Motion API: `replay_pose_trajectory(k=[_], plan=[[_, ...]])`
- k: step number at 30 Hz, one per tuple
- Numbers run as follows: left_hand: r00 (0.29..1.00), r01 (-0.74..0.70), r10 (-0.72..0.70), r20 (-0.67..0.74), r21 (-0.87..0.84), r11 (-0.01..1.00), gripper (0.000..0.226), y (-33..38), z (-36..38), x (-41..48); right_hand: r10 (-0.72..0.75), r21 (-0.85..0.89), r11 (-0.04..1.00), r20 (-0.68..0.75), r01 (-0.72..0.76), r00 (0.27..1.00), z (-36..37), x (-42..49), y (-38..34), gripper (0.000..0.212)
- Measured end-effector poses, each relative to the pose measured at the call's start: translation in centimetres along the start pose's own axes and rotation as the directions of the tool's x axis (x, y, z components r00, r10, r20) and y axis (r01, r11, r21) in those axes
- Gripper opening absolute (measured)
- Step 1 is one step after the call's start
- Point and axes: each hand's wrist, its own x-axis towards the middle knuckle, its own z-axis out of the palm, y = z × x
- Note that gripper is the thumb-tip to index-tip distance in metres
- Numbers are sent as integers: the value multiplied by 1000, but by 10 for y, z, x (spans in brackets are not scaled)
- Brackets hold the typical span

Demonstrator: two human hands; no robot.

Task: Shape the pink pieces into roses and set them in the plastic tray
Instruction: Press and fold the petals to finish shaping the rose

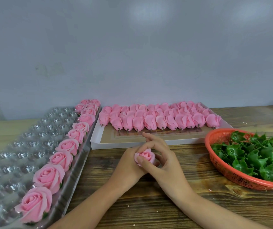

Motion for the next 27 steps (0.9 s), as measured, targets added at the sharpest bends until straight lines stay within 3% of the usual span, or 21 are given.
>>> replay_pose_trajectory(k=[10,15,20,27], plan=[[1000,25,-25,3,-2,1000,14,-1,0,-1,22,1,1000,46,-22,999,-1,1,3,14],[999,27,-26,22,-32,999,24,1,-2,-3,14,24,1000,62,-16,998,-1,2,2,29],[1000,20,-20,7,6,1000,16,1,-1,-2,19,76,997,88,-26,996,0,1,2,17],[1000,29,-29,3,-16,999,15,0,-1,-2,20,13,1000,60,-21,998,-1,1,4,25]])
